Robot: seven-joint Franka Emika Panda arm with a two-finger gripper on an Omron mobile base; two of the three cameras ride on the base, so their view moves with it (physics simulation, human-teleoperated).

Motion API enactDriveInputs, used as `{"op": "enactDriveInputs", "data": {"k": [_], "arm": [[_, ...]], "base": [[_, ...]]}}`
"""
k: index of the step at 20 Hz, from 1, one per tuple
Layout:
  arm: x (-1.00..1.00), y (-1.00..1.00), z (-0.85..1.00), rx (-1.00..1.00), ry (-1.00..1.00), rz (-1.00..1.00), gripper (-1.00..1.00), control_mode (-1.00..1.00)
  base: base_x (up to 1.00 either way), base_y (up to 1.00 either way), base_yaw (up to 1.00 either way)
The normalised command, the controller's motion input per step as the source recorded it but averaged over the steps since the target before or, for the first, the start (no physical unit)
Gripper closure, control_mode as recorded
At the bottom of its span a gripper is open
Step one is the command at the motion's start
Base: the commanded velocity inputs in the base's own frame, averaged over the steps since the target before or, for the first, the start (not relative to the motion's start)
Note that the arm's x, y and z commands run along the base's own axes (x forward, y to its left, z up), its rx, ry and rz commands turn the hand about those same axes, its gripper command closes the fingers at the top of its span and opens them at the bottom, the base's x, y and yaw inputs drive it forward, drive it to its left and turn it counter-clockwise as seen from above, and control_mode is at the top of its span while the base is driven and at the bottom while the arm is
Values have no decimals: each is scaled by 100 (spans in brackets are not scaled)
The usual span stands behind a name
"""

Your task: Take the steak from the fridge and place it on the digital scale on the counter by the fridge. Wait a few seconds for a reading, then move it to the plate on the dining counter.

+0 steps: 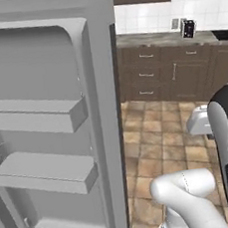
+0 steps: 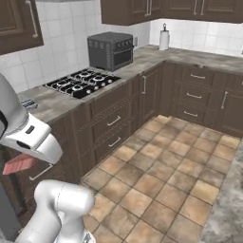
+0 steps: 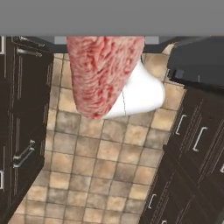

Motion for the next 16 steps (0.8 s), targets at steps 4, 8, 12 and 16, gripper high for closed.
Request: {"op": "enactDriveInputs", "data": {"k": [4, 8, 12, 16], "arm": [[0, 0, 0, 0, 0, 0, 100, 100], [0, 0, 0, 0, 0, 0, 100, 100], [0, 0, 0, 0, 0, 0, 100, 100], [0, 0, 0, 0, 0, 0, 100, 100]], "base": [[82, 0, -14], [70, -1, -6], [69, -8, 12], [79, -8, 30]]}}
